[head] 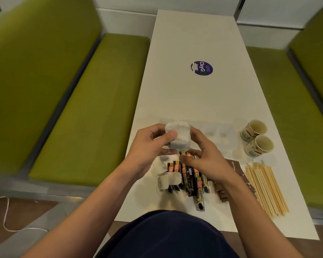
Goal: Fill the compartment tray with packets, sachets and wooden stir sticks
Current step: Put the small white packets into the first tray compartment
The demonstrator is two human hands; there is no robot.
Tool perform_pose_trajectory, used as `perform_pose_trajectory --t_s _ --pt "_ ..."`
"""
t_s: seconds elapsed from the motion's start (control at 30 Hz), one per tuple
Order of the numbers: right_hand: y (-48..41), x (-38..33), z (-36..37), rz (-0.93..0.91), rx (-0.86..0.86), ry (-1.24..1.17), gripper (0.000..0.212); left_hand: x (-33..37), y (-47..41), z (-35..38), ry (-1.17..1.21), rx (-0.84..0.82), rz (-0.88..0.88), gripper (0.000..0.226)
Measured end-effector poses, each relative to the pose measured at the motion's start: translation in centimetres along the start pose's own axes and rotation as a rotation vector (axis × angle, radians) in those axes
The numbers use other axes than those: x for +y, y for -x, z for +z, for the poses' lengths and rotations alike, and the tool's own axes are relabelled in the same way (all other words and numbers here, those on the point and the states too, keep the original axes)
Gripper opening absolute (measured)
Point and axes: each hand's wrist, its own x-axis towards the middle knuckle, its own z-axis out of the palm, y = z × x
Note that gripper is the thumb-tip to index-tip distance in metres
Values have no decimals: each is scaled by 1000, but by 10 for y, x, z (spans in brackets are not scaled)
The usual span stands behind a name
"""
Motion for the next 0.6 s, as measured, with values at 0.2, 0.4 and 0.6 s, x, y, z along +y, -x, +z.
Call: perform_pose_trajectory --t_s 0.2,0.4,0.6 --pt "-1 2 5 32 138 14 32 6 -4 -8 -83 19 33 6" --pt "8 3 -11 85 194 -39 56 -1 -10 -29 -284 83 45 6" --pt "3 -12 -19 94 160 -272 61 -16 -11 -29 -413 144 49 8"
